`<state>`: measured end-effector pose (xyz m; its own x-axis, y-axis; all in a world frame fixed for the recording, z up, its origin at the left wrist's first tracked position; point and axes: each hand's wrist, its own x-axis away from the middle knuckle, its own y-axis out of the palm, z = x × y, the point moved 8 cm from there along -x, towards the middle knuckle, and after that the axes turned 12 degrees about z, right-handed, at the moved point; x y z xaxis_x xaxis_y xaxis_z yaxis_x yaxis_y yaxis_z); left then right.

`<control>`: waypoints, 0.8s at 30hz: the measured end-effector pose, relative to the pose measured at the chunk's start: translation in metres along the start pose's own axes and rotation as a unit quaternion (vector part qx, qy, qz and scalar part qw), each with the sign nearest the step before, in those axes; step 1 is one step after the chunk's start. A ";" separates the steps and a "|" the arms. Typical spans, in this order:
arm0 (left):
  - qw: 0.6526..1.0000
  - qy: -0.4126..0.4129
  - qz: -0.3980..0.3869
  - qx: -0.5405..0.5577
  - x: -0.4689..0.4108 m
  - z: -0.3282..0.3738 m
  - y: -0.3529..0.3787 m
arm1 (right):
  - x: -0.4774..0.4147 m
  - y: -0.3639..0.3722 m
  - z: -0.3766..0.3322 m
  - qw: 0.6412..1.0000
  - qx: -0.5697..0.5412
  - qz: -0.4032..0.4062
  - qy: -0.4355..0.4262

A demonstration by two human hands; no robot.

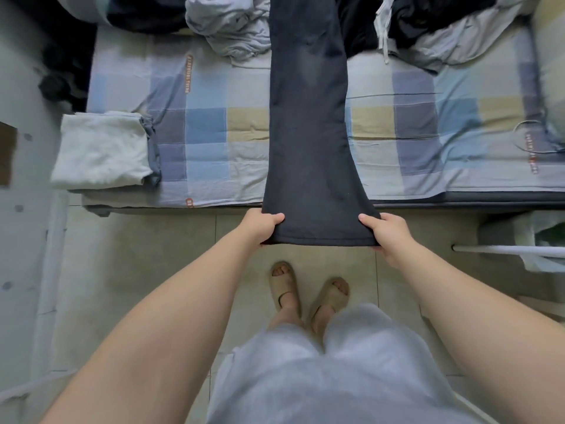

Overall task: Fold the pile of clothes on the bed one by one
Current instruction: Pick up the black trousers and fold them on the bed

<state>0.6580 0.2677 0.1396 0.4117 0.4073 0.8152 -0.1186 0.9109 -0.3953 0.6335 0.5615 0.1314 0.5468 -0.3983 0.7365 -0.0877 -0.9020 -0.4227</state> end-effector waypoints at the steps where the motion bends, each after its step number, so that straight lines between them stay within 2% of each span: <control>1: 1.000 -0.005 -0.003 -0.008 0.017 -0.010 -0.005 | 0.017 -0.011 0.006 1.000 0.002 0.002 0.003; 4: 0.998 -0.044 -0.009 -0.034 0.064 -0.055 -0.011 | 0.061 -0.038 0.033 0.999 0.026 -0.003 0.022; 8: 0.986 -0.140 -0.037 -0.079 0.118 -0.135 -0.005 | 0.100 -0.068 0.096 0.995 0.073 -0.032 0.066; 13: 0.978 -0.194 -0.051 -0.053 0.153 -0.191 0.010 | 0.123 -0.097 0.157 0.990 0.065 -0.046 0.113; 19: 0.980 -0.195 -0.041 0.022 0.167 -0.184 0.016 | 0.128 -0.107 0.148 0.990 -0.008 -0.063 0.122; 24: 0.982 -0.150 -0.028 0.107 0.162 -0.124 0.015 | 0.118 -0.108 0.090 0.989 -0.078 -0.068 0.110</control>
<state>0.8354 0.3389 0.2136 0.1422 0.3275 0.9341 -0.3042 0.9125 -0.2736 0.7823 0.6269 0.2162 0.3693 -0.2823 0.8854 -0.1617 -0.9577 -0.2379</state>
